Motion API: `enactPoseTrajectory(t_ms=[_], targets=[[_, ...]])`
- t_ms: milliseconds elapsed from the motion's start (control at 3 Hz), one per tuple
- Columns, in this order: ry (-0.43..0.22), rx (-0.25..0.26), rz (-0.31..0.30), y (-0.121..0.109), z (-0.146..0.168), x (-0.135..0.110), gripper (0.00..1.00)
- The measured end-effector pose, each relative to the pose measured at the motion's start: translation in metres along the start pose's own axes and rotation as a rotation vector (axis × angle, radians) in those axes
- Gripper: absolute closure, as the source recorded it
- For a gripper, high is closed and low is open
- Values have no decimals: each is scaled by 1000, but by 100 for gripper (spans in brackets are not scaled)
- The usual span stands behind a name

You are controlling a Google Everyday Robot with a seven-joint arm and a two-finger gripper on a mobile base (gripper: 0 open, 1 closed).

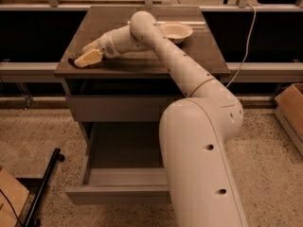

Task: Place rxbar chocolate into middle drawer

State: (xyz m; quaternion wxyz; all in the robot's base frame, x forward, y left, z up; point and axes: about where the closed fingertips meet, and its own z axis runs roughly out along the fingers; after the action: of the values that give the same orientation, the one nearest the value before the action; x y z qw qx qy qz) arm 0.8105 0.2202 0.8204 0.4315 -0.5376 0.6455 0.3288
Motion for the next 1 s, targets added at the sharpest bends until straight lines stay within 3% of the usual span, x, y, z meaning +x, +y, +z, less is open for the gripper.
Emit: enactPoseTrajectory(t_ms=[1000], targets=[[0, 0, 0, 0, 0, 0, 100]])
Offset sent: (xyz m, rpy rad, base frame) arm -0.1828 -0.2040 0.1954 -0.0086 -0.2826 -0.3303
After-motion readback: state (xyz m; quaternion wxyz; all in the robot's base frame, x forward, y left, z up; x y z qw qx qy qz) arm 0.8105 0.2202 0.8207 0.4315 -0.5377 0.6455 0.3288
